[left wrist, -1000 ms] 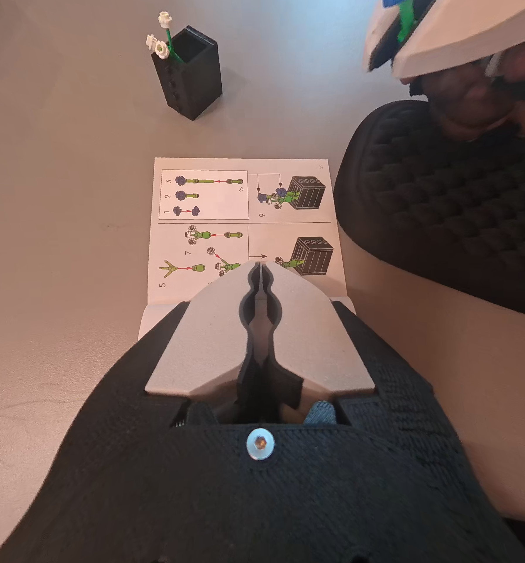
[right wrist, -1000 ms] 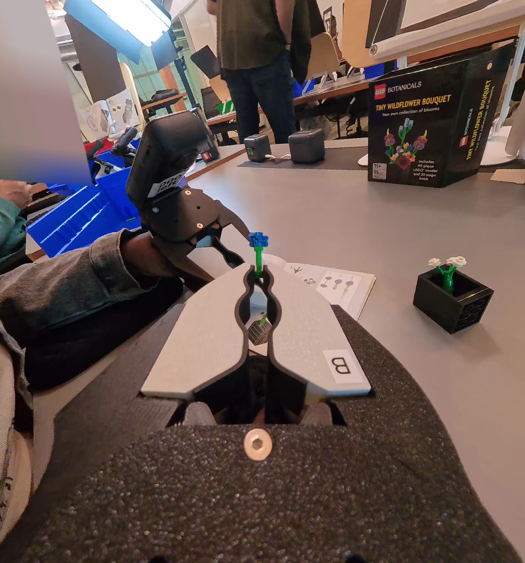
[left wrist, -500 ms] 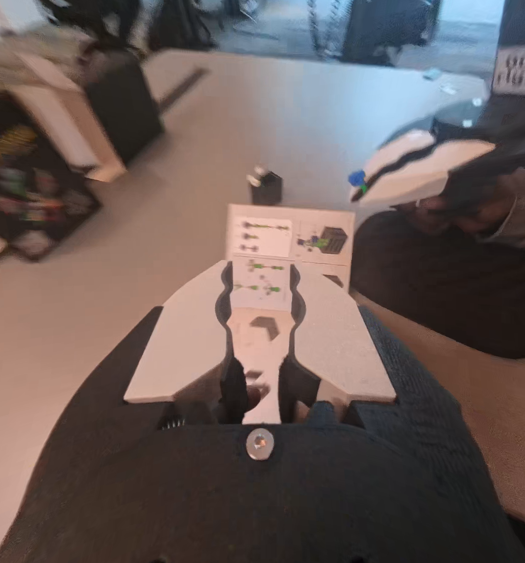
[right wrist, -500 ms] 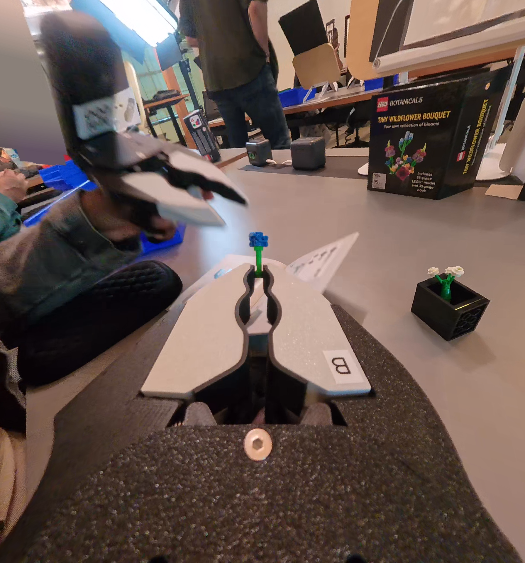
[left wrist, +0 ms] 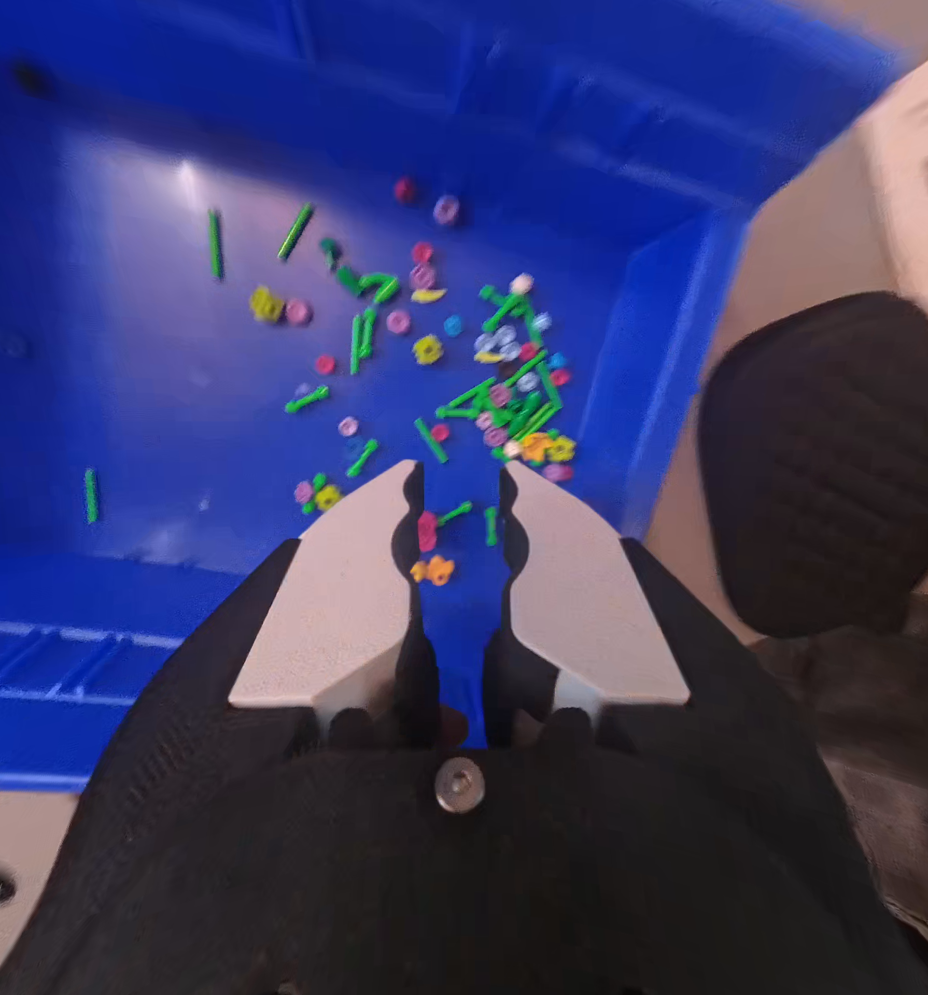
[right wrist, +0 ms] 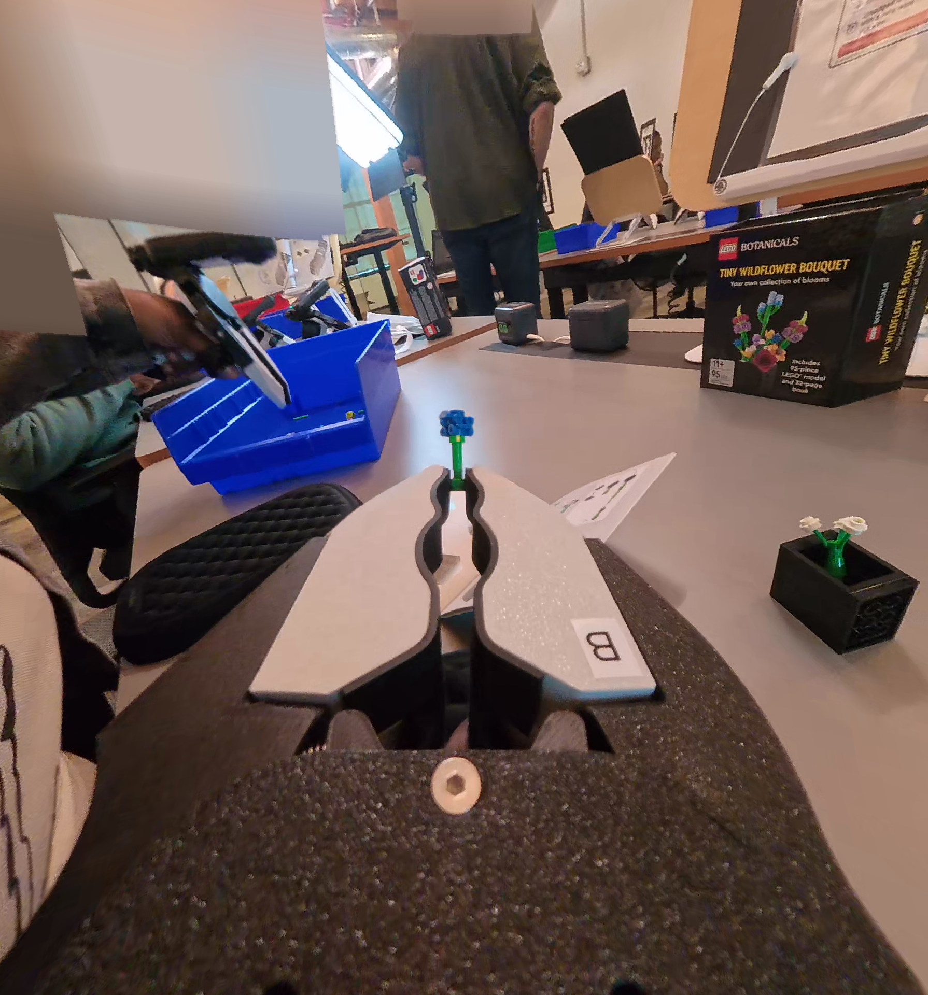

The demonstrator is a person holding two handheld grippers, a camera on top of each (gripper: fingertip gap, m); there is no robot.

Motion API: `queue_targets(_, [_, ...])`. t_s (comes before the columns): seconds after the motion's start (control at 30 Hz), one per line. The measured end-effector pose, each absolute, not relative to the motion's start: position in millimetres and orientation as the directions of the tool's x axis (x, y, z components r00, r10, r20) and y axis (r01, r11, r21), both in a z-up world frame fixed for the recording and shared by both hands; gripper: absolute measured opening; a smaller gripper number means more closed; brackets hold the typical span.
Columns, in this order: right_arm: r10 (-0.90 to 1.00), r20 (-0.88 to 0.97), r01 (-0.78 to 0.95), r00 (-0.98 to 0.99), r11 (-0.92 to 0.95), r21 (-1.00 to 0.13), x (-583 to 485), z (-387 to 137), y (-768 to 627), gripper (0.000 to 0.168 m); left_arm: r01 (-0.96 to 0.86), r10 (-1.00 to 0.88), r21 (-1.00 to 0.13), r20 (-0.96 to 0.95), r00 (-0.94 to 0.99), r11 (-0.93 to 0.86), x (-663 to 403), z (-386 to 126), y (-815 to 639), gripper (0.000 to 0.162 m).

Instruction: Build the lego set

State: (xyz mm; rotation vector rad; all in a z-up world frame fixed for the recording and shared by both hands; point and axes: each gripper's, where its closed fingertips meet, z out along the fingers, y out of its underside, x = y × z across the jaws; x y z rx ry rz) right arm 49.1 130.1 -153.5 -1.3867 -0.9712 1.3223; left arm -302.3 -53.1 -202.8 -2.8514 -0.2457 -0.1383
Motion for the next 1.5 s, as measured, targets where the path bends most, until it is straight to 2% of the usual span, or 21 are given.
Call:
queue_targets(0.03, [0.967,-0.235,-0.072,0.095,-0.229,-0.971,50,-152,130,0.005,0.187,0.175,-0.214,0.077,0.982,-0.959,-308,-210,-58,0.025])
queue_targets(0.17, [0.968,-0.237,-0.1,0.084,-0.229,-0.968,53,-149,129,0.005,0.201,0.197,-0.075,0.057,0.979,-0.977,-307,-234,-61,0.021])
queue_targets(0.27, [0.965,-0.253,-0.103,0.066,-0.245,-0.964,53,-148,129,0.005,0.205,0.201,-0.041,0.096,0.975,-0.978,-296,-242,-55,0.02])
queue_targets(0.37, [0.962,-0.269,-0.112,0.056,-0.262,-0.959,54,-148,130,0.005,0.209,0.209,0.017,0.02,0.978,-0.978,-305,-249,-62,0.019])
queue_targets(0.53, [0.952,-0.301,-0.133,0.049,-0.292,-0.947,56,-146,133,0.005,0.221,0.221,-0.002,0.065,0.973,-0.975,-297,-258,-58,0.014])
queue_targets(0.67, [0.953,-0.299,-0.132,0.048,-0.29,-0.948,56,-146,132,0.005,0.208,0.208,0.014,0.012,0.978,-0.978,-304,-261,-59,0.003])
queue_targets(0.8, [0.953,-0.297,-0.129,0.049,-0.289,-0.949,56,-147,132,0.005,0.163,0.163,0.009,-0.022,0.986,-0.987,-304,-261,-59,0.001])
queue_targets(1.03, [0.959,-0.277,-0.125,0.051,-0.269,-0.955,56,-146,130,0.005,0.165,0.168,-0.037,-0.091,0.982,-0.986,-317,-249,-56,0.001])
queue_targets(1.3, [0.963,-0.265,-0.113,0.051,-0.259,-0.959,55,-146,129,0.005,0.271,0.272,-0.128,0.007,0.962,-0.954,-312,-251,-42,0.005])
queue_targets(1.5, [0.961,-0.273,-0.12,0.047,-0.266,-0.957,55,-146,129,0.005,0.29,0.289,-0.098,0.028,0.957,-0.952,-311,-256,-45,0.007])
